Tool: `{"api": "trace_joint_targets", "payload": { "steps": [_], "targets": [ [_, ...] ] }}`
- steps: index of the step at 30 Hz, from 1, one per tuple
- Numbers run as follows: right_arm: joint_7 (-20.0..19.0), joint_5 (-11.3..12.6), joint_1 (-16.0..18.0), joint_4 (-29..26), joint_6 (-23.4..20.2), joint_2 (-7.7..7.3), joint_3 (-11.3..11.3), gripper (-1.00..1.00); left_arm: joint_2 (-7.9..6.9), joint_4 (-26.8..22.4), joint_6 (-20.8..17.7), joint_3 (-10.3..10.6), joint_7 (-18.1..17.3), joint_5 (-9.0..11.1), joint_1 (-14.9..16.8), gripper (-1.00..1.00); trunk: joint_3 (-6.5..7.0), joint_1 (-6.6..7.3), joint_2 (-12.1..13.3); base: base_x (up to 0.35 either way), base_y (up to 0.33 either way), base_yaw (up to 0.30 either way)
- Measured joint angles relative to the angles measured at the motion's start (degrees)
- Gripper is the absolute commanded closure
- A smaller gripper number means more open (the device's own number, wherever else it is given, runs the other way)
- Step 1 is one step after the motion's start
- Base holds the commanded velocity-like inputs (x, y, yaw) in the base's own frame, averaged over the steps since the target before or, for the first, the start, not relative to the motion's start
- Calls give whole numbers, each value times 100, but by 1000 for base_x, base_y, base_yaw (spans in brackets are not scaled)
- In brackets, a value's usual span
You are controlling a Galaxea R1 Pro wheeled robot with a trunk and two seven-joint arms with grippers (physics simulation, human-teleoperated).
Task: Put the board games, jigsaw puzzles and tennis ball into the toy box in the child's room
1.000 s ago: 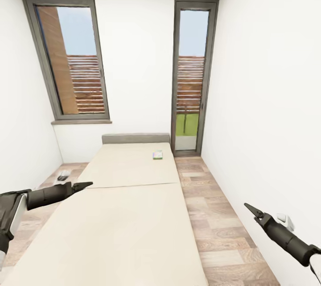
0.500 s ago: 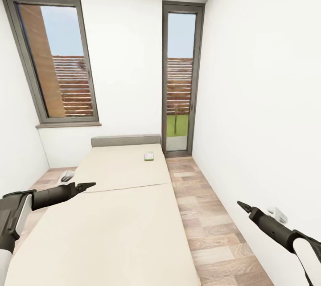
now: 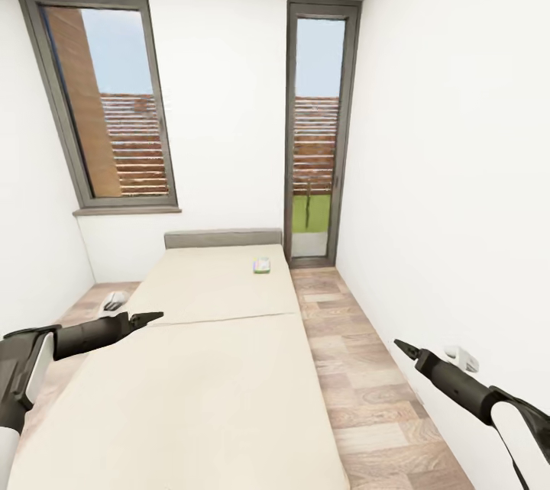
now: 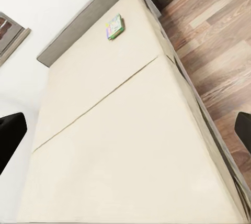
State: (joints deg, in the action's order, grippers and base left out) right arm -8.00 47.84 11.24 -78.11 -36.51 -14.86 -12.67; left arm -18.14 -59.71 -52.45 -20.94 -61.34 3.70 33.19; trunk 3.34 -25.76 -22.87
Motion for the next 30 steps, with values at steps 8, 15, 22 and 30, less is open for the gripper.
{"api": "trace_joint_targets", "payload": {
  "steps": [8, 15, 22, 30],
  "targets": [
    [-8, 7, 0, -2, -8, 0, 32, -100, 2, 2, 9, -3, 2, 7, 0, -100, -50, 0, 0, 0, -106, 198],
    [-12, 7, 0, 7, -9, 0, 33, -100, 3, 0, 10, -4, 1, 4, 0, -100, -93, 0, 0, 0, -143, 202],
    [-12, 8, -8, -13, -9, -2, 34, -100, -1, -4, 1, -3, -14, 11, 1, -100, -119, 0, -1, 0, -18, 89],
    [-13, 7, -18, -54, -10, -1, 38, -100, -21, -7, -5, -55, -17, 8, 2, -100, -121, 0, -1, 0, -1, 7]
  ]
}}
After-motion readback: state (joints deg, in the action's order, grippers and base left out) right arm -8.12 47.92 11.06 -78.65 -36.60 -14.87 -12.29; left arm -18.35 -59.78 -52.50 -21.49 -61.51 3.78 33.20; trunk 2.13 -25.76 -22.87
